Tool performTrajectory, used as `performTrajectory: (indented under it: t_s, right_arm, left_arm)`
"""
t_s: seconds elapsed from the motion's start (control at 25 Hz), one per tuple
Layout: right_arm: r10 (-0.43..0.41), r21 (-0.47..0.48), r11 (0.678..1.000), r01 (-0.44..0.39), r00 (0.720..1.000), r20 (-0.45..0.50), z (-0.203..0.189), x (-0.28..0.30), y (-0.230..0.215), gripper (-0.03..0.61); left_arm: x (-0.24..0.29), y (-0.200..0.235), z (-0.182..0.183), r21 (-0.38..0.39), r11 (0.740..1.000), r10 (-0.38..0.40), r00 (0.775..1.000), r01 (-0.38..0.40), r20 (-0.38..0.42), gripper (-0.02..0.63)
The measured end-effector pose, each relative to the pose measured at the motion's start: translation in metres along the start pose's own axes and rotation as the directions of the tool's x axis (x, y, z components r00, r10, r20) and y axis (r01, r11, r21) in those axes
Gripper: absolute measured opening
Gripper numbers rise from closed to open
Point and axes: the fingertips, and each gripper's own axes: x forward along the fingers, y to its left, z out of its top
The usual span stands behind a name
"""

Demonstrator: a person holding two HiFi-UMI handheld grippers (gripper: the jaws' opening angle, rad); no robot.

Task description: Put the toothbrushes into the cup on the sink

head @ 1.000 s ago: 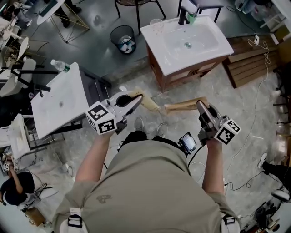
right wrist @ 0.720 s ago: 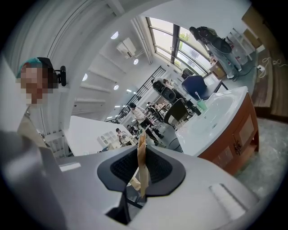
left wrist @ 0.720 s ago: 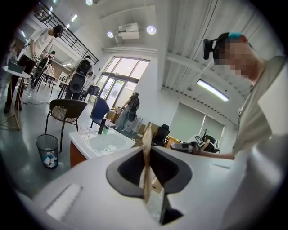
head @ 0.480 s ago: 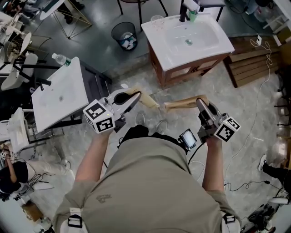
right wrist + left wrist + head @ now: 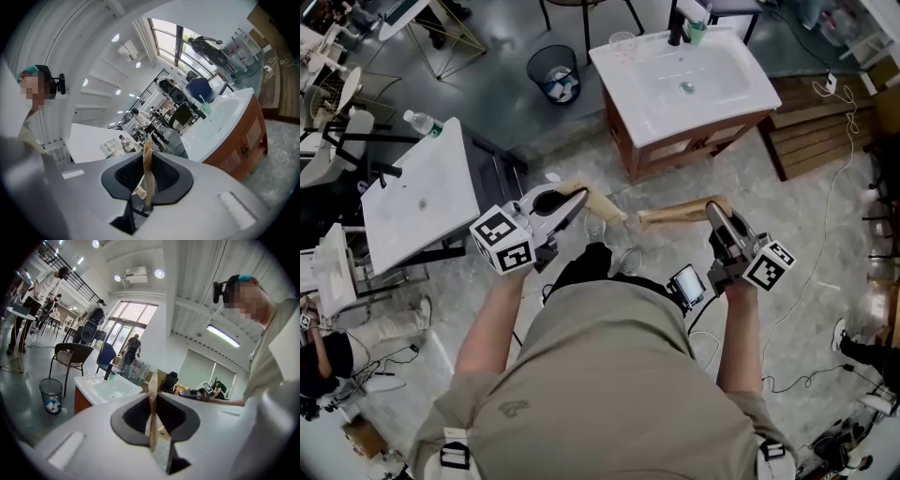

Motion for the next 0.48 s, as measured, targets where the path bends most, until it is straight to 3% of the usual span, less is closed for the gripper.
performTrajectory:
  t_s: [0.48]
  right_arm:
    - [-0.023,0.009,1.000,0.023,1.000,-0.010,0.003,0.033,-0.005,0.053]
  left_arm:
    - [0.008,0.036,0.006,-0.026,0.999,-0.029,1.000,0.029,0.004,0.037]
